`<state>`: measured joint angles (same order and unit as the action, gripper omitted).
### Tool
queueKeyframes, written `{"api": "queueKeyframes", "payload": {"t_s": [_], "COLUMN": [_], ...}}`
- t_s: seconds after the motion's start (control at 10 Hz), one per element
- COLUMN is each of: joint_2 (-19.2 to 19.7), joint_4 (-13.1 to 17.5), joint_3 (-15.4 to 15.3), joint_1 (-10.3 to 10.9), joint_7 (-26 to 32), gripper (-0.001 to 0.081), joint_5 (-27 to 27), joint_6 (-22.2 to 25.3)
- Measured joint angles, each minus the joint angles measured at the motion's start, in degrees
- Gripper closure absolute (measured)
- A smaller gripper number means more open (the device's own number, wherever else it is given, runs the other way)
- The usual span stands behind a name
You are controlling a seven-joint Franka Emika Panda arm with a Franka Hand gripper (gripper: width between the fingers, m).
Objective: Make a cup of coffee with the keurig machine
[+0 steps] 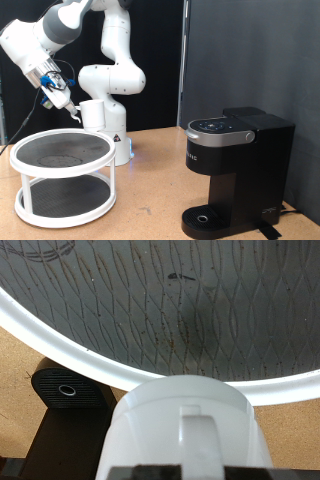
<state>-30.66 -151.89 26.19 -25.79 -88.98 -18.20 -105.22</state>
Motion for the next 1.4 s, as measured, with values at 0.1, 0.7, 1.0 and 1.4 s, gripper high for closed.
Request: {"api": "queueKeyframes", "payload": {"t_s": [0.1,0.7,1.0,1.4], "joint_2": [0.2,0.9,1.5,4.5], "joint_4": [-0.1,-2.0,-3.1,-3.0], "joint_3": [0.0,-9.5,-14.8,-20.3], "joint_1": [0.0,3.3,6.7,11.0], "joint_7": [-0.3,-17.4,-22.3,-23.8], "gripper": [0.0802,0.0802,0.0802,0.0802], "joint_5": [-0.3,-12.2,-18.4,-22.9], "joint_6": [0.3,-8.0,-15.1,-21.7]}}
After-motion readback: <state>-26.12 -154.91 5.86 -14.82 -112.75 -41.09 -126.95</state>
